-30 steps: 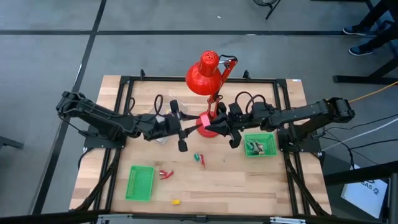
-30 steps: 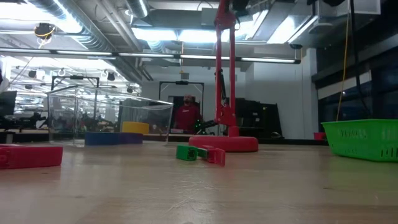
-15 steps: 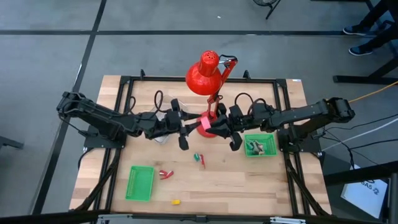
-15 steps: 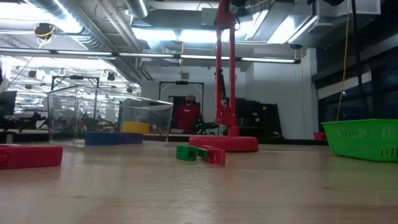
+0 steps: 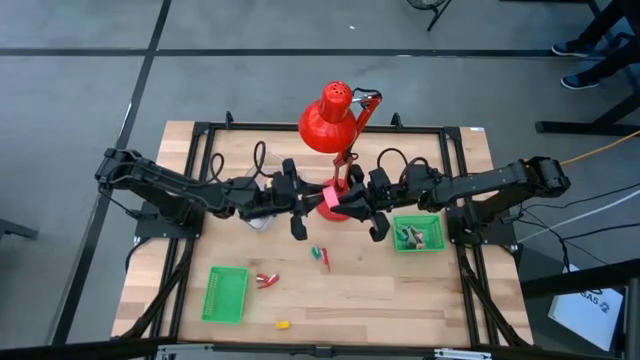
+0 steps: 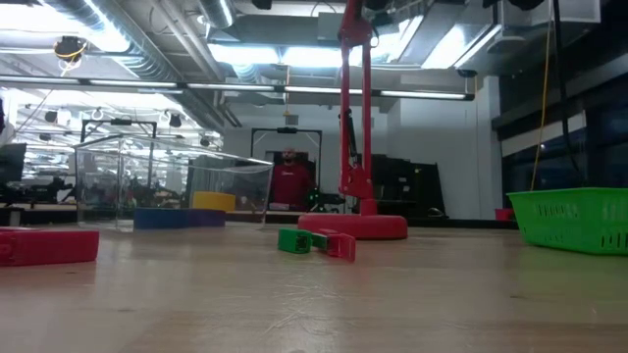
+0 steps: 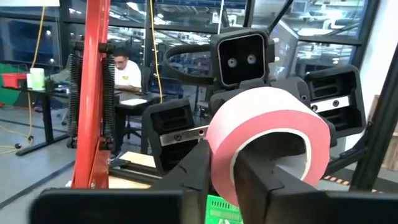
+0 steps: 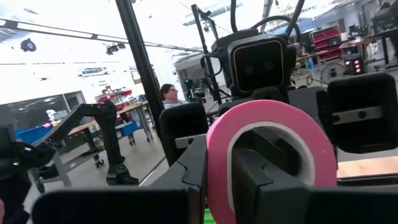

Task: Pick and place Stapler, Stapler remover, tape
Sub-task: Put the pink tape into the transparent bin

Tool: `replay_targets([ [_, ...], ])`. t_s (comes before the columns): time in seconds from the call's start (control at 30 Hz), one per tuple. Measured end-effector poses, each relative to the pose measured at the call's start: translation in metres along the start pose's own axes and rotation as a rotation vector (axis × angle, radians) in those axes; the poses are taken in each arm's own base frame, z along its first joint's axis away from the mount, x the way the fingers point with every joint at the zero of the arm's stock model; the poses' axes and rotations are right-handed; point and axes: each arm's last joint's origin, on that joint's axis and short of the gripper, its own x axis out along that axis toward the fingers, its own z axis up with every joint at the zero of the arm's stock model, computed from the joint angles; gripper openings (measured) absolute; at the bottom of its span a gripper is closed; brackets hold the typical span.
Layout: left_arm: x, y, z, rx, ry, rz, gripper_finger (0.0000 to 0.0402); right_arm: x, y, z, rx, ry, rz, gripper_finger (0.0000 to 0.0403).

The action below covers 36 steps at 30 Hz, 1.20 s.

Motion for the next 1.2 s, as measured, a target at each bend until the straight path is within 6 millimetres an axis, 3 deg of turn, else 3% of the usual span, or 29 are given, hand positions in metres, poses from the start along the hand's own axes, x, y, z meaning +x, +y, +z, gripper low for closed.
replay_targets([
  [0.1,0.0,0.0,0.0,0.0,-0.001,0.002,0.0035,0.0,0.0,0.0,-0.009,-0.001,-0.006,0.0044],
  [0.4,-0.005,0.003,0.004,0.014,0.021,0.032,0.0035,0.0,0.0,0.0,0.016,-0.009,-0.023,0.017],
  [0.63,-0.028,0.013,0.016,-0.002,0.154,0.095,0.0035,-0.002,-0.01,0.002,0.069,0.02,0.015,0.0227],
  [0.77,-0.05,0.024,0.023,-0.045,0.266,0.15,0.0035,-0.008,-0.021,0.007,0.119,0.077,0.109,0.0236],
  [1.0,-0.089,0.042,0.037,-0.126,0.354,0.257,0.0035,-0.013,-0.037,0.013,0.286,0.109,0.119,0.0232],
  [1.13,-0.101,0.048,0.045,-0.138,0.333,0.31,0.0038,-0.014,-0.041,0.014,0.265,0.067,0.044,0.0232],
  [1.2,-0.104,0.049,0.047,-0.144,0.324,0.313,0.0039,-0.015,-0.039,0.016,0.184,0.077,0.092,0.0232],
])
